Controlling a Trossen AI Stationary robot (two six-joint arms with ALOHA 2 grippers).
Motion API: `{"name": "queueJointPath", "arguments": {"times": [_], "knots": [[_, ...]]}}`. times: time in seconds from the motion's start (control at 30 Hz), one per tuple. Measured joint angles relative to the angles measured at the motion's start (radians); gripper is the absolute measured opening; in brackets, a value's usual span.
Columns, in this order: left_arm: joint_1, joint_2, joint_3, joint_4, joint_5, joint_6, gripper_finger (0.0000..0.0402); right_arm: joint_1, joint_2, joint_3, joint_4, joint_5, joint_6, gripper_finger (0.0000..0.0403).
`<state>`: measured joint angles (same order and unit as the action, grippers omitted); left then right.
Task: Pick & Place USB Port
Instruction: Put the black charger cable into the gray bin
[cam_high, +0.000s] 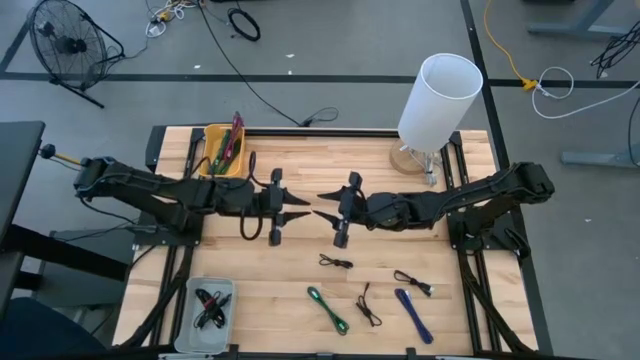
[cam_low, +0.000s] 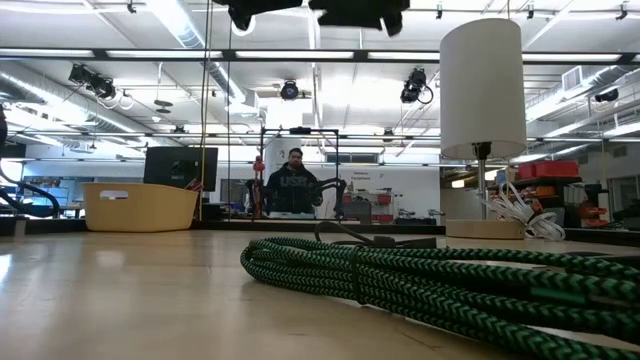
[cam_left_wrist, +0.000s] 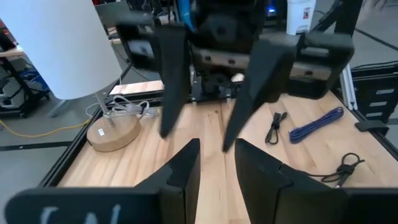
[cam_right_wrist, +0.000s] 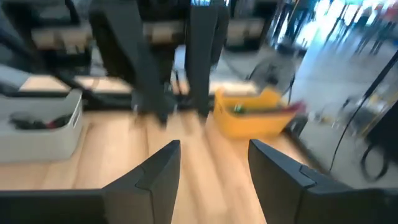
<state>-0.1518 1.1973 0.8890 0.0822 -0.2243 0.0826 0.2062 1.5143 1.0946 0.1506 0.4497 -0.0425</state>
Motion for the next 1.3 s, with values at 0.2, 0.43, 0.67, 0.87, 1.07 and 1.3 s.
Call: {"name": "queueJointPath", "arguments": {"times": [0.2, 0.43, 0.67, 0.87, 1.07, 1.3], "knots": [[-0.003, 0.0, 0.0, 0.0, -0.002, 0.0, 0.0105, 0.023, 0.0, 0.0, -0.239, -0.161, 0.288, 0.0189], [-0.003, 0.0, 0.0, 0.0, -0.03, 0.01, 0.0105, 0.095, 0.046, 0.0, -0.43, -0.278, 0.556, 0.0189], [-0.003, 0.0, 0.0, 0.004, -0.052, 0.011, 0.0106, 0.129, 0.197, 0.0, -0.423, -0.308, 0.626, 0.0189], [-0.003, 0.0, 0.0, 0.004, -0.052, 0.007, 0.0106, 0.12, 0.309, 0.0, -0.42, -0.24, 0.587, 0.0189], [-0.003, 0.0, 0.0, 0.004, -0.052, 0.006, 0.0106, 0.102, 0.348, 0.0, -0.417, -0.221, 0.584, 0.0189], [-0.003, 0.0, 0.0, 0.005, -0.051, -0.014, 0.0106, 0.102, 0.39, 0.002, -0.416, -0.264, 0.585, 0.0189]]}}
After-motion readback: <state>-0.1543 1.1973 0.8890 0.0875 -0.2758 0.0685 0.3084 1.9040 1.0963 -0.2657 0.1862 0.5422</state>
